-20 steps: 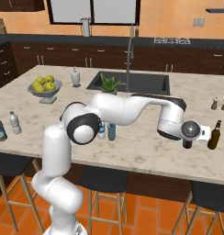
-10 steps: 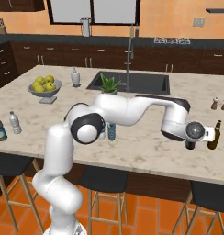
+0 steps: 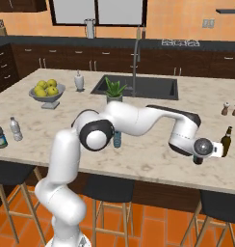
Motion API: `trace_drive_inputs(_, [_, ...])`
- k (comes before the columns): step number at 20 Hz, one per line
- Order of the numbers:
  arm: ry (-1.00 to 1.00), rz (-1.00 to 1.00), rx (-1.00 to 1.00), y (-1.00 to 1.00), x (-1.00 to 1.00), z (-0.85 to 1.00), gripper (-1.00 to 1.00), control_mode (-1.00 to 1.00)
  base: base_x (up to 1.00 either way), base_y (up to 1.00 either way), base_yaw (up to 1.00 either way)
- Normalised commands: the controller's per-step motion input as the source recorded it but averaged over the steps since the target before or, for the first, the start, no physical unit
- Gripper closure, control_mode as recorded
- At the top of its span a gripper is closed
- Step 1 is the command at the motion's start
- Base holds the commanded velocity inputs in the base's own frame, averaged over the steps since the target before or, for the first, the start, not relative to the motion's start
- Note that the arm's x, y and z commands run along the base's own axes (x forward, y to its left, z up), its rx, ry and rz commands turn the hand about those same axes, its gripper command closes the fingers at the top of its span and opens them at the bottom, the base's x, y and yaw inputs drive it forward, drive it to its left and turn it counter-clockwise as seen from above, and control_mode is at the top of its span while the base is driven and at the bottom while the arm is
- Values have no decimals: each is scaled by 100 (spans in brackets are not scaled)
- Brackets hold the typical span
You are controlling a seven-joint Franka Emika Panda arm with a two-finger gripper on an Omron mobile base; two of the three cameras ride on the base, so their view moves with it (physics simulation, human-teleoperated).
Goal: Move the plastic bottles in the middle to the plastics group, and the glass bottles in the middle to the glass group.
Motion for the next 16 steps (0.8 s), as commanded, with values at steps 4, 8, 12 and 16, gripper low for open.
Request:
trace_drive_inputs(4, [-1, 0, 0, 0, 0, -12, 100, -100, 0, 0, 0])
trace_drive_inputs(8, [-5, 0, 0, -7, 2, 14, 100, -100, 0, 0, 0])
trace_drive_inputs(12, [0, 0, 0, -24, 10, 7, 100, -100, 0, 0, 0])
trace_drive_inputs(16, [0, 0, 0, -20, 4, 0, 100, -100, 0, 0, 0])
